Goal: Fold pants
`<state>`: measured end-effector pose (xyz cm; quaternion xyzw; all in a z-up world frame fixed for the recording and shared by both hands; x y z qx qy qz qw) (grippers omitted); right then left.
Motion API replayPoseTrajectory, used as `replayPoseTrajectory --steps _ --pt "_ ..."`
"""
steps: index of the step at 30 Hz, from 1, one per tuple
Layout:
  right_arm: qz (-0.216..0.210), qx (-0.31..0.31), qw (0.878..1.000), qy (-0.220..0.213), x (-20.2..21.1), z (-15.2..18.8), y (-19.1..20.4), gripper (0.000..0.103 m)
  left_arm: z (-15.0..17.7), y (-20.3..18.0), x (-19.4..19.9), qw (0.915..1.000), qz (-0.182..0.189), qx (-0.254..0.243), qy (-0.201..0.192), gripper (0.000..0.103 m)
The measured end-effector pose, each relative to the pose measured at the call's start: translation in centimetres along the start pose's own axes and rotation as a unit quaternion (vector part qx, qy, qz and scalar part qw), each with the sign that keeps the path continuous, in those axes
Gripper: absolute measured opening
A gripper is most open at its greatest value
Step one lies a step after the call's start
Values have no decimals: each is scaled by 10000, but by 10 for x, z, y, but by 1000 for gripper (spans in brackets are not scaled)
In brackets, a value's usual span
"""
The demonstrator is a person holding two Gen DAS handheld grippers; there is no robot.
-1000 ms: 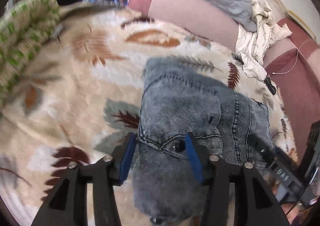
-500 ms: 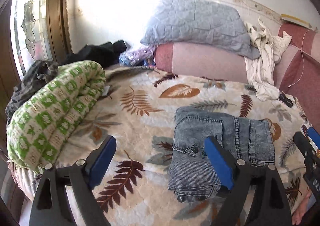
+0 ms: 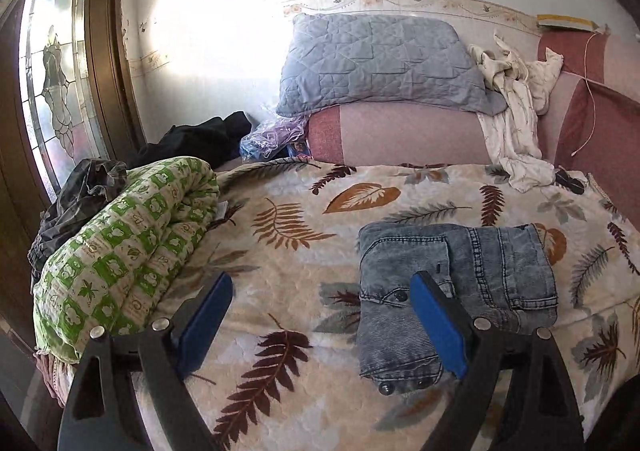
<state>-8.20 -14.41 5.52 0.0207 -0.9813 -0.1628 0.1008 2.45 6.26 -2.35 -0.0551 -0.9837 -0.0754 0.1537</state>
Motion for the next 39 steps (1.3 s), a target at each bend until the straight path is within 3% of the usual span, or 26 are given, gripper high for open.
replayPoseTrajectory --steps 3,8,12,20,24,30,39 --pt "-665 -950 9929 -271 24 -56 24 96 7 6 -6 9999 -81 -77 41 90" --pt "-1966 -2345 9513 -361 70 -134 73 103 18 18 -17 9997 -198 9 136 91" --pt "-2573 -2826 9238 -233 102 -160 109 103 26 24 -23 9993 -258 98 246 90" --pt "-3769 -2958 8777 -1 143 -175 173 103 31 26 -25 9991 -299 29 296 90" --pt "-4023 -2877 8691 -49 152 -181 183 103 33 24 -27 9990 -273 86 343 91" --pt "-4288 -3321 8400 152 144 -178 180 103 34 17 -27 9991 -222 -33 358 91" --pt "-4281 -3488 8337 -86 146 -198 165 103 45 6 -37 9981 -122 -48 610 91"
Point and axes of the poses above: each gripper's, at about its wrist camera, not at the fingertips, and x roughly against the way its jaws point, y to its left, z to its underside, the point moved 9 cm from there along -x, roughly the way its jaws point, and after that the axes turned 13 degrees about -y, right-handed, at the moved point
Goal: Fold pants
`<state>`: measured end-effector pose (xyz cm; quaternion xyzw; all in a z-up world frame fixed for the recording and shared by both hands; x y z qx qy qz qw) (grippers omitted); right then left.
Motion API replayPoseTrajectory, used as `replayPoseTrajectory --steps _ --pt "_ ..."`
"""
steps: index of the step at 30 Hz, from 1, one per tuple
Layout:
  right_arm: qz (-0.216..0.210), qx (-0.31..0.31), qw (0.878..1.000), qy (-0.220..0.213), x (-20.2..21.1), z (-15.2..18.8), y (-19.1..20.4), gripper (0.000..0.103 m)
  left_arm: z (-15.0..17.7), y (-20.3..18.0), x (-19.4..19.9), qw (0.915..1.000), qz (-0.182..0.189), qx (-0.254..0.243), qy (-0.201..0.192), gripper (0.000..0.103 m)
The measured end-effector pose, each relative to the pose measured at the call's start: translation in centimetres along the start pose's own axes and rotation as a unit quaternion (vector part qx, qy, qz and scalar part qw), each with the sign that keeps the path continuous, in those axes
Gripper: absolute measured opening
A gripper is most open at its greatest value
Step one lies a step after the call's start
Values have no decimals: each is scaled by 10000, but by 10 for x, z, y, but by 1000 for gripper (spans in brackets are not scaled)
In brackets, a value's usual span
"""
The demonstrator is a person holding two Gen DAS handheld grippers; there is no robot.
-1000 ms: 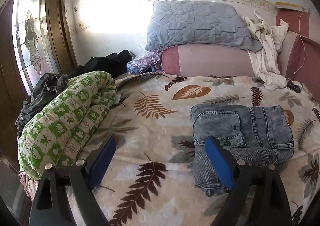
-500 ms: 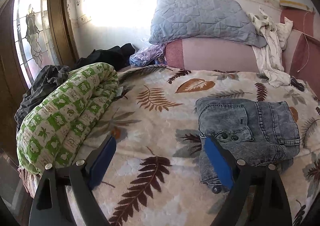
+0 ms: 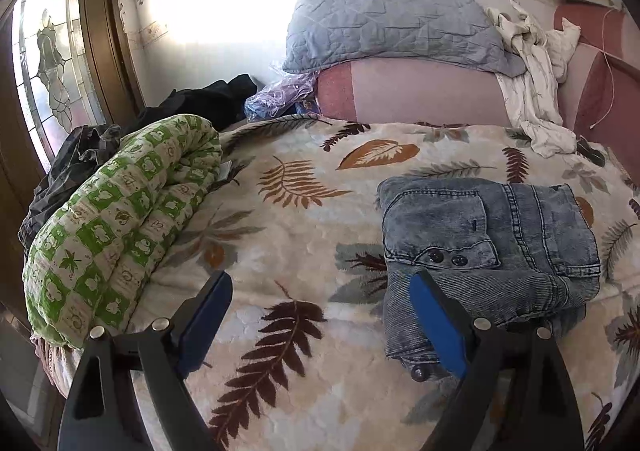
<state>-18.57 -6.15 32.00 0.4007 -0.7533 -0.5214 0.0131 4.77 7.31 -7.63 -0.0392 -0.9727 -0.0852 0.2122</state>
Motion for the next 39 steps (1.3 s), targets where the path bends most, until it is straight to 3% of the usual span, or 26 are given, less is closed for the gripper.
replayPoseTrajectory --steps 3,8,14,16,19,22,24,26,29,31,34,39 --pt "-29 -353 9993 -113 1 -5 -2 103 2 -3 -1 10000 15 -33 41 90" --pt "-315 -61 9987 -392 9 -23 20 103 3 -2 -1 10000 12 -15 53 90" --pt "-354 -153 9993 19 13 -8 13 103 4 1 -3 10000 -4 0 65 90" --pt "-34 254 9997 -30 14 -7 -2 103 4 2 -3 10000 -26 11 45 90" --pt "1162 935 9888 36 15 -9 -60 103 3 1 -2 9999 70 68 79 90" --pt "2560 1462 9550 331 26 -6 -143 103 0 0 2 10000 -55 -4 -6 90" --pt "3483 2004 9149 400 46 -4 -204 103 -3 -2 6 10000 -4 -44 -51 91" --pt "4206 2673 8661 397 67 -4 -253 103 -7 -4 8 10000 58 -17 -71 90" --pt "4932 3565 7919 506 92 -10 -313 103 -13 -3 13 9999 38 22 -110 90" --pt "5139 3905 7610 655 108 -13 -343 103 -16 -3 15 9999 47 48 -135 91" --pt "5280 4041 7438 684 122 -20 -367 103 -17 -3 17 9999 25 89 -141 91" --pt "5150 4120 7477 775 117 -20 -383 103 -18 -5 18 9998 44 156 -120 91"
Point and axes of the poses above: each gripper's, at about its wrist camera, not at the fingertips, and x roughly against the way its jaws point, y to its left, z to its underside, the point moved 9 cm from there along -x, roughly the way its jaws point, and after that the axes turned 13 degrees about -y, right-handed, at the moved point
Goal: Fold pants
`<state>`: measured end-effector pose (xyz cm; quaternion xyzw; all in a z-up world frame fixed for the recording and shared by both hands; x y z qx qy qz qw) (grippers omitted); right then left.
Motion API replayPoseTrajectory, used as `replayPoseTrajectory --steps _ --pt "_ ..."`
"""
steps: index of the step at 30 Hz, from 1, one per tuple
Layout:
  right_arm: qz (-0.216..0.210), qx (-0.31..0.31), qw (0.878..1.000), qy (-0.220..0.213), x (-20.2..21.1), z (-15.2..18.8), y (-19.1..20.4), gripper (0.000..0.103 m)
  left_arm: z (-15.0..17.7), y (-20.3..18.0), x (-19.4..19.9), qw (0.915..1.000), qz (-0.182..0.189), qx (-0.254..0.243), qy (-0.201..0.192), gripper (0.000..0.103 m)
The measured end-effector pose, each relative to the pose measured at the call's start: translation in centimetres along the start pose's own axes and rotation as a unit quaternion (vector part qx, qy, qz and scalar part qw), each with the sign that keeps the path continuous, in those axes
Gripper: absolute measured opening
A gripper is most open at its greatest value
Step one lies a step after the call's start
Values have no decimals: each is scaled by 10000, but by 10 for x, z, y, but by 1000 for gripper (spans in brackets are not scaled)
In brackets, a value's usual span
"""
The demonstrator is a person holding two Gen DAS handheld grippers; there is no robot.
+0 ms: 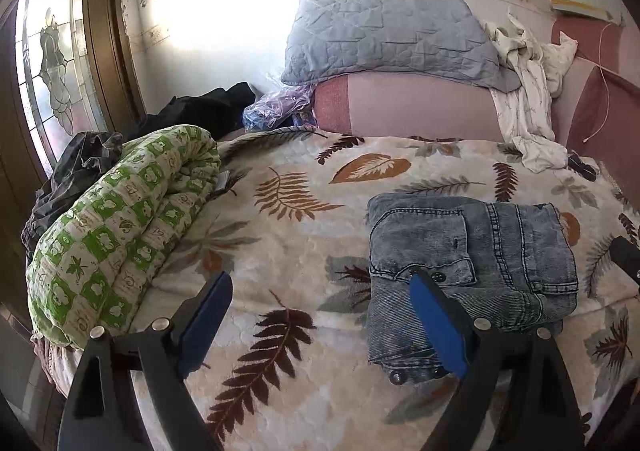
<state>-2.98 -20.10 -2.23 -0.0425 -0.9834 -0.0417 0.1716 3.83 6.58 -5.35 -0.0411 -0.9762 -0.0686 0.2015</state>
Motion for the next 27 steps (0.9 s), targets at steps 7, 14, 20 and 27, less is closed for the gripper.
replayPoseTrajectory --steps 7,14,20,27 --pt "-408 253 9988 -2 -16 4 41 103 -6 7 3 9999 8 95 -73 91" --pt "-721 541 9959 38 -37 7 86 103 -13 14 1 9997 34 205 -126 91" --pt "-866 451 9952 94 -49 5 106 103 -15 19 0 9994 70 295 -158 91" --pt "-829 517 9952 87 -56 2 111 103 -16 20 -2 9992 123 319 -197 91"
Point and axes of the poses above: each gripper's, at about its wrist camera, not at the fingertips, and x roughly against the way its jaws point, y to its left, z to its underside, the point moved 9 cm from there along -x, roughly the way its jaws point, and after that the axes turned 13 degrees about -y, right-handed, at the moved point
